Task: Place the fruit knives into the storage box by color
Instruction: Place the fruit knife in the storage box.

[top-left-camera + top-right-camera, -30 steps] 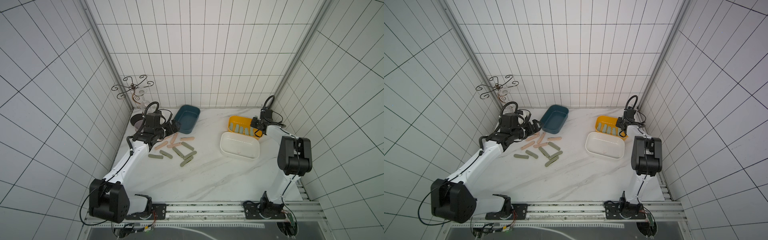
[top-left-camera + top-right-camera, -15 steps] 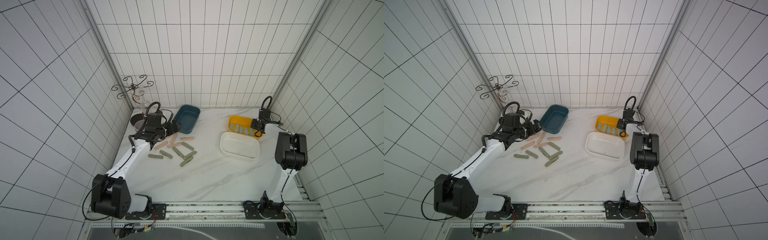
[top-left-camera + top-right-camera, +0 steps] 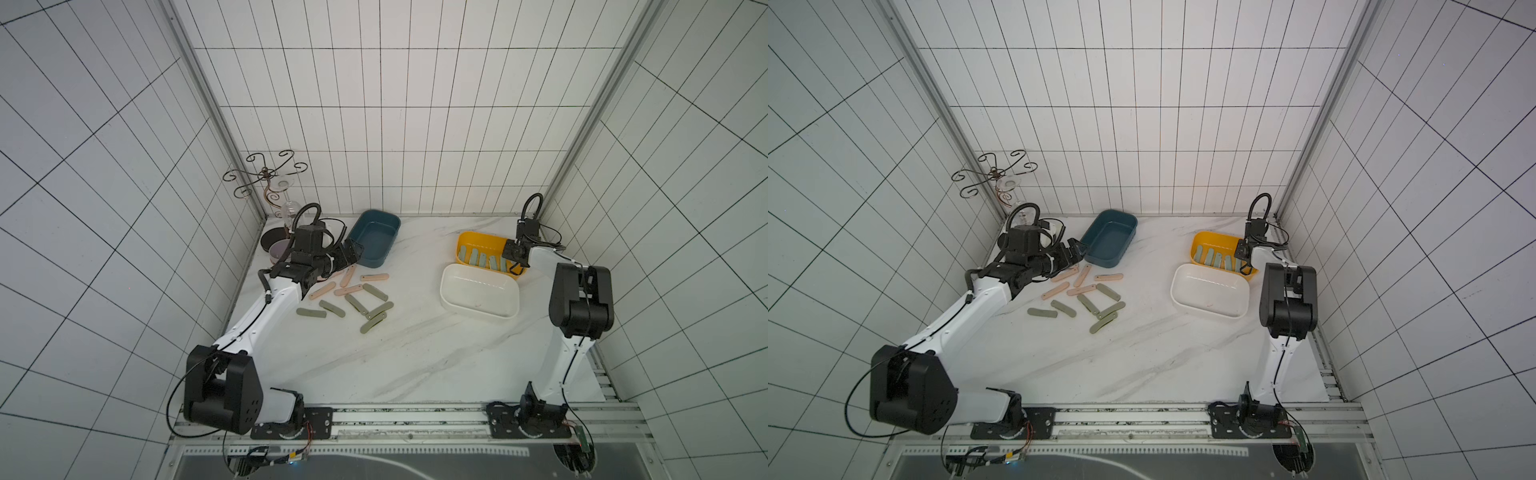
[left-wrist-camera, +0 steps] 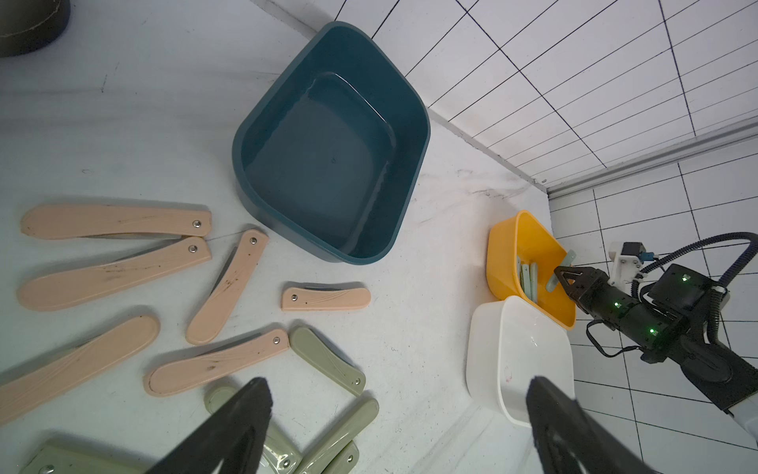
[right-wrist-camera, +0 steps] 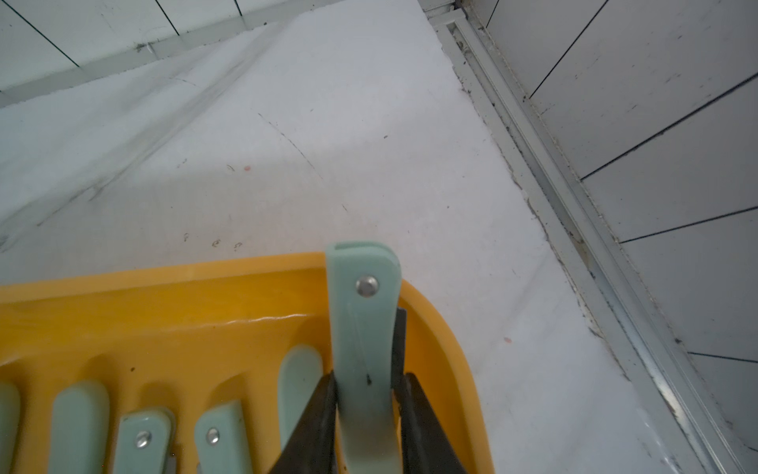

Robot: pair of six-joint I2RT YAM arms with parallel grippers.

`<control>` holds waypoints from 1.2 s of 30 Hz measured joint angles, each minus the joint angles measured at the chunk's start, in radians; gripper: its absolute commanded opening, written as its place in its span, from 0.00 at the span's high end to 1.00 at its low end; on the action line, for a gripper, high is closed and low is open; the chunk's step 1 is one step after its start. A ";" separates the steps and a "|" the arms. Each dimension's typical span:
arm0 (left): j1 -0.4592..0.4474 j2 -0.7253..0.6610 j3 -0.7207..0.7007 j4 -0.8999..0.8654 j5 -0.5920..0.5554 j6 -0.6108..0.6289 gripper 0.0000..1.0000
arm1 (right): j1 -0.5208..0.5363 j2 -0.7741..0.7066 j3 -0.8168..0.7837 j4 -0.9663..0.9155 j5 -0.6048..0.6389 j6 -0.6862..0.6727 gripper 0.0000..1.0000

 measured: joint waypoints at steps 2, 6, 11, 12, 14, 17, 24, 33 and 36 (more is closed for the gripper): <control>0.000 0.000 0.000 0.000 0.000 0.000 0.03 | 0.000 0.006 0.002 -0.003 0.004 0.000 0.73; 0.000 0.004 0.001 0.000 0.005 -0.001 0.03 | 0.000 0.014 0.002 -0.016 0.020 0.000 0.73; 0.000 0.011 0.013 0.001 0.013 -0.003 0.03 | 0.001 0.026 0.017 -0.026 0.043 0.000 0.71; 0.000 0.011 0.014 0.003 0.014 -0.003 0.03 | 0.001 0.028 0.019 -0.026 0.047 0.000 0.71; 0.000 0.011 0.015 0.004 0.015 -0.003 0.03 | 0.001 0.032 0.023 -0.031 0.051 0.000 0.69; 0.000 0.011 0.015 0.004 0.018 -0.003 0.03 | 0.001 0.039 0.033 -0.040 0.055 0.000 0.67; 0.003 0.011 0.015 0.005 0.021 -0.003 0.03 | 0.003 0.046 0.035 -0.053 0.059 0.001 0.62; 0.006 0.007 0.015 0.004 0.021 -0.002 0.03 | 0.013 0.042 0.075 -0.070 0.019 0.010 0.61; 0.010 -0.002 0.015 0.001 0.021 -0.002 0.03 | 0.032 0.023 0.090 -0.078 -0.006 0.012 0.59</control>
